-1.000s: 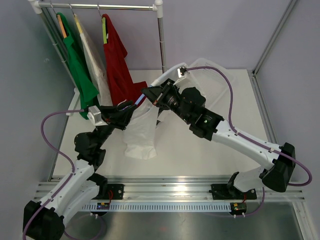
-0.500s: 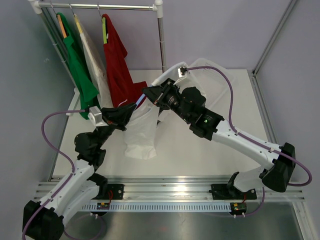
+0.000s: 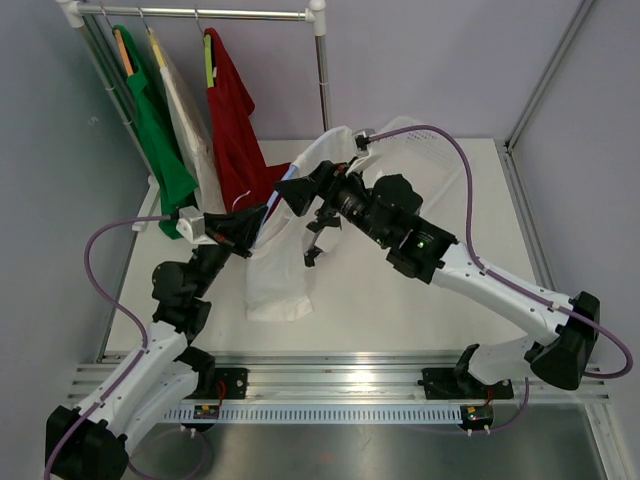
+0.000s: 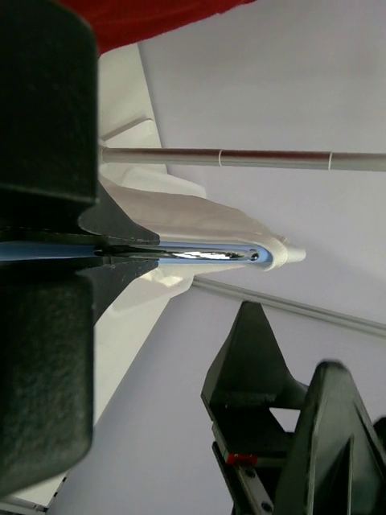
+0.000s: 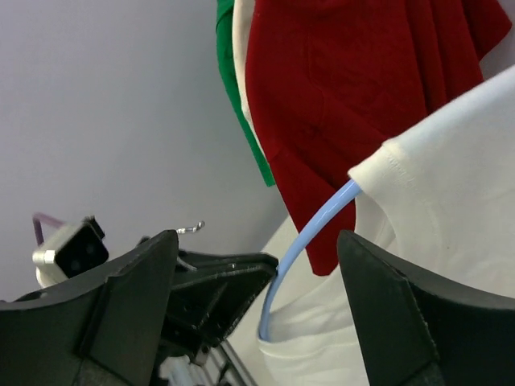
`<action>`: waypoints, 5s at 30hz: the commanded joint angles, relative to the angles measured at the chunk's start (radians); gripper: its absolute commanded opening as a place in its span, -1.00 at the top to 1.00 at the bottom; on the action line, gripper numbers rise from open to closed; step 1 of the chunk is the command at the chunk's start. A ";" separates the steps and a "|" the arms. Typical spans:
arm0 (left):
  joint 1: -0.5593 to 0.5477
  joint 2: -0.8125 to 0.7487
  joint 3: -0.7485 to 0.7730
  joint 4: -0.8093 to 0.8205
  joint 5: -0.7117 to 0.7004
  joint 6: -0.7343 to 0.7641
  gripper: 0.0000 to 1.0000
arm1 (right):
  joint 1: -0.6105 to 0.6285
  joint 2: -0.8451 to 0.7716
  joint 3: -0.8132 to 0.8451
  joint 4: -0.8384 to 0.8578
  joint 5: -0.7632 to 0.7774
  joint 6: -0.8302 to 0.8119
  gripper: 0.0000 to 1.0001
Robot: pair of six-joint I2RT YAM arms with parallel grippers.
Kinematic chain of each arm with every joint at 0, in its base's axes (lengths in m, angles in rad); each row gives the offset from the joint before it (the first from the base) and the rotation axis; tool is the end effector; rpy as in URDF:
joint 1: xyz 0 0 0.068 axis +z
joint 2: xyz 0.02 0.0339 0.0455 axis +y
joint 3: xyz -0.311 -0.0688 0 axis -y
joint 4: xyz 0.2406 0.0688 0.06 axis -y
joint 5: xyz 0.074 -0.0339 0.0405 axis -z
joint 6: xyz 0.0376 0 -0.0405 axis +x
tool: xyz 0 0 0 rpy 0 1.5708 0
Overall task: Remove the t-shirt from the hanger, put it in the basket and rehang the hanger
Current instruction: Remove the tshirt from the hanger
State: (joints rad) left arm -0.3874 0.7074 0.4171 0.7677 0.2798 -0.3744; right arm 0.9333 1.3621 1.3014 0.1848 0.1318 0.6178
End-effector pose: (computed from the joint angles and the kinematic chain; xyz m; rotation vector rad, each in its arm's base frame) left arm 0.1157 -0.0584 0.3548 0.2668 1.1198 -0.8317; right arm 0.1883 0.2460 0.4768 -0.1294 1.5527 1.1587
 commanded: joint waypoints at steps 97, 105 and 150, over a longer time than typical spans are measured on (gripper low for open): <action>0.002 -0.042 0.077 -0.021 -0.142 -0.015 1.00 | -0.017 -0.364 -0.541 0.260 -0.287 -0.888 -0.88; 0.002 0.004 0.084 0.004 -0.134 -0.037 1.00 | -0.011 -0.261 -0.547 0.344 -0.451 -0.954 -0.83; 0.002 -0.039 0.071 -0.018 -0.021 -0.054 1.00 | 0.101 0.230 -0.246 0.487 -0.468 -1.069 1.00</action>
State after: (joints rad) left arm -0.3874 0.6804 0.4377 0.6308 0.2394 -0.4191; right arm 1.0286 1.6005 1.0027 0.6292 -0.3981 -0.4919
